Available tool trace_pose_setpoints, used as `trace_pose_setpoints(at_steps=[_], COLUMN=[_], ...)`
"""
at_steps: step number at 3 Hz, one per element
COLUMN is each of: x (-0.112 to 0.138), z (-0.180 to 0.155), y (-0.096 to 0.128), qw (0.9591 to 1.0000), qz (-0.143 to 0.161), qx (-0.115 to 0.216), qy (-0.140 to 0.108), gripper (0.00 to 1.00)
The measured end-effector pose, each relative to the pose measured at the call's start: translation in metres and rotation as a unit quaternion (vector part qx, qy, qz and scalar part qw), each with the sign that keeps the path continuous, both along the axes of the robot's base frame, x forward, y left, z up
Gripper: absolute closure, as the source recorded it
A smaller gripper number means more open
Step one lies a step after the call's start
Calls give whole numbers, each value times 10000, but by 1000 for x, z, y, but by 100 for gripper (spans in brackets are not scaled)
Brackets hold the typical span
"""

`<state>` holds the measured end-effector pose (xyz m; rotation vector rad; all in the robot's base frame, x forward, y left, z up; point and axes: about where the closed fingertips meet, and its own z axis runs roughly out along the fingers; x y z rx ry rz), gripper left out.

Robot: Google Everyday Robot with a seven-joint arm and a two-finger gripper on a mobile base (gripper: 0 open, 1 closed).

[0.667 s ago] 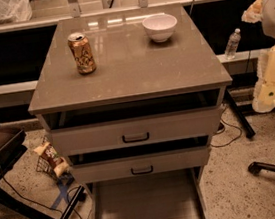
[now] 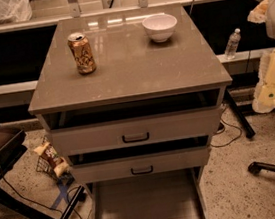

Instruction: Close bottom drawer

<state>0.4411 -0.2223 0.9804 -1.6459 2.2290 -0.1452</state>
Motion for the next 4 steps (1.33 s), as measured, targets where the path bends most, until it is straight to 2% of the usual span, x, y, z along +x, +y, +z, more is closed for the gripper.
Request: trace_pose_setpoints(at_steps=[1, 2, 3, 4], x=[-1, -14, -32, -26], z=[-52, -145, -262, -318], y=[-2, 6, 33, 49], qw=[9989, 9913, 9798, 9736], qz=[-106, -136, 95, 191], qx=[441, 1231, 1913, 2256], qy=[127, 435, 571, 278], gripper=[0, 0, 0, 0])
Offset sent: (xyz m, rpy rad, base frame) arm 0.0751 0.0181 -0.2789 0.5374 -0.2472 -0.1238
